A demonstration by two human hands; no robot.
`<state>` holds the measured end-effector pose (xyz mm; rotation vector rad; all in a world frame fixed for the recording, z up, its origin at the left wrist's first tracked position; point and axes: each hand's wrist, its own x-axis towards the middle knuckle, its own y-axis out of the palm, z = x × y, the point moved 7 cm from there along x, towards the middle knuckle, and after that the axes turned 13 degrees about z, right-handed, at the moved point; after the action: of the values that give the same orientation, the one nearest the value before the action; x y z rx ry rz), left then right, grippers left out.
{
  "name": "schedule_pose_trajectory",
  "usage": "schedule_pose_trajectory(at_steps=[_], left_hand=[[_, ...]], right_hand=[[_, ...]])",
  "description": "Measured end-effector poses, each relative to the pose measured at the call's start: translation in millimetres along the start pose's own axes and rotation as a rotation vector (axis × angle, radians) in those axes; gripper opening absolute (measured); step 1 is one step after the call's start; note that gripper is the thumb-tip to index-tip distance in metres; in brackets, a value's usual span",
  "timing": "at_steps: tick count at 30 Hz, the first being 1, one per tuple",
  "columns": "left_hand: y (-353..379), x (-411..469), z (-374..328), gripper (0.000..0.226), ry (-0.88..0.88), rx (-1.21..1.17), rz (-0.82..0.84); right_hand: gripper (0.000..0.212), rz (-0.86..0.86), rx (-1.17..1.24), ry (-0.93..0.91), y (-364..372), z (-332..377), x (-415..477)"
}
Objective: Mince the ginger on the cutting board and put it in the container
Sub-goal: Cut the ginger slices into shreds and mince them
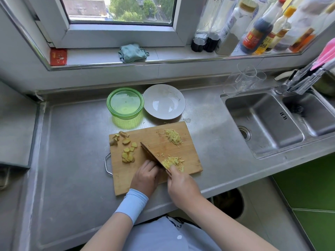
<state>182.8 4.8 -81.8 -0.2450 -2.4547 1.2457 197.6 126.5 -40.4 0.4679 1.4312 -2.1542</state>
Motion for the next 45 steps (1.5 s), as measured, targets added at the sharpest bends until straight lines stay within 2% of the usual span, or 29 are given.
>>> schedule_pose_trajectory(at_steps=[3,5,8,10,14,18,26,28,31,35,41,43,45], left_hand=[[-0.4,-0.7,0.2,0.019,-0.019,0.000,0.011],[1.3,-1.7,2.8,0.004,-0.023,-0.011,0.014],[3.1,-1.7,5.5,0.014,-0.024,-0.022,0.025],[1.6,-1.9,4.2,0.006,-0.018,-0.018,0.026],[-0.1,-1.2,2.6,0.018,-0.026,-0.011,0.014],[0.3,-1.5,5.1,0.013,-0.043,-0.018,0.015],[2.5,-2.0,5.9,0.021,-0.037,-0.034,0.035],[3.7,-2.6,6.6,0.018,-0.040,-0.022,0.040],[4.3,-2.1,6.0,0.013,-0.041,-0.007,0.048],[3.0,-1.8,4.3,0.015,-0.049,0.003,0.053],[4.9,-2.2,10.9,0.013,-0.065,-0.001,0.059],[4.7,-2.2,8.6,0.019,-0.057,0.014,0.056],[3.6,-1.8,6.7,0.017,-0.053,0.031,0.051]], right_hand=[[0.012,-0.008,-0.006,-0.015,-0.6,-0.2,-2.9],[0.019,-0.015,0.014,-0.021,-0.7,-5.7,-10.7],[0.028,0.003,0.013,0.002,4.7,-19.3,-21.9],[0.026,0.012,0.024,0.024,7.2,-21.6,-21.9],[0.006,0.018,0.043,0.020,3.2,-7.1,-6.4],[0.005,0.026,0.033,-0.013,1.4,-1.1,-2.1],[0.048,0.014,0.030,0.020,10.8,-19.5,-22.8],[0.039,0.007,0.044,0.018,8.6,-12.3,-15.8],[0.010,0.008,0.052,0.008,1.4,-0.5,-7.1],[0.008,0.015,0.035,-0.004,-0.4,0.3,-10.1],[0.053,0.036,0.028,0.029,10.1,-16.7,-21.6],[0.046,0.010,0.037,0.027,10.8,-14.6,-18.2],[0.021,-0.010,0.061,0.013,7.4,-7.5,-13.3]])
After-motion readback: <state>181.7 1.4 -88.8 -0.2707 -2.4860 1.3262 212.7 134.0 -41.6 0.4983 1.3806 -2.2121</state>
